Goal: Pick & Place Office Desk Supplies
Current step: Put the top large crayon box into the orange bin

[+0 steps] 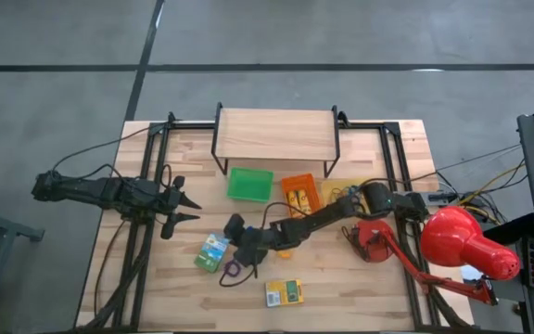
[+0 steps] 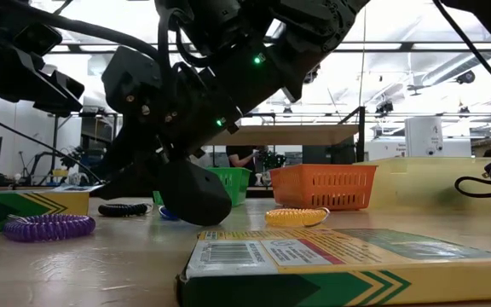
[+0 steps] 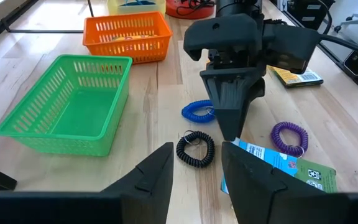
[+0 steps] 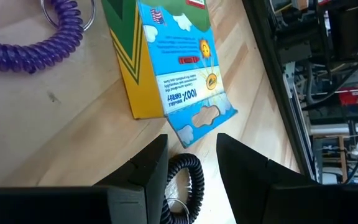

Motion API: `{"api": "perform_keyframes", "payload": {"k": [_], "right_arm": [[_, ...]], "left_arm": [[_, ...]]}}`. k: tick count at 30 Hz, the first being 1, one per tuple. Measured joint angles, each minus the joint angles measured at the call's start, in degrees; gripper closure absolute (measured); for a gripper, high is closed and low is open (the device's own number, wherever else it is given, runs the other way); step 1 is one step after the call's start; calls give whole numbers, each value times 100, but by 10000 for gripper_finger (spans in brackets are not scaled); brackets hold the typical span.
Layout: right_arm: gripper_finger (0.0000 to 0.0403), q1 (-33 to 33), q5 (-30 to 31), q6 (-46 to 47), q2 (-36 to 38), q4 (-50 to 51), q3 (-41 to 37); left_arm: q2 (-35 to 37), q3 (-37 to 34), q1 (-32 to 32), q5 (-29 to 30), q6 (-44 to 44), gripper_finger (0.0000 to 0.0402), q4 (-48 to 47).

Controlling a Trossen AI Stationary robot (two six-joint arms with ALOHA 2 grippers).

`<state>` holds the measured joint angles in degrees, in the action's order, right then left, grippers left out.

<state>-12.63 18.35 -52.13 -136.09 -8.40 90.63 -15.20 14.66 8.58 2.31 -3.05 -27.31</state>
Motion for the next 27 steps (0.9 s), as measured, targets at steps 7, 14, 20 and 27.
{"api": "perform_keyframes", "payload": {"k": [7, 14, 20, 27], "right_arm": [[269, 88, -176, 115, -31, -104, -11], [269, 97, -258, 90, -31, -122, -11], [271, 106, -520, 49, -31, -129, -9], [308, 114, -782, -55, -31, -142, -7]], "left_arm": [[0, 0, 0, 0, 0, 259, 2], [0, 0, -2, 2, 0, 259, 0], [0, 0, -2, 0, 0, 259, 0], [0, 2, -2, 2, 0, 259, 0]]}}
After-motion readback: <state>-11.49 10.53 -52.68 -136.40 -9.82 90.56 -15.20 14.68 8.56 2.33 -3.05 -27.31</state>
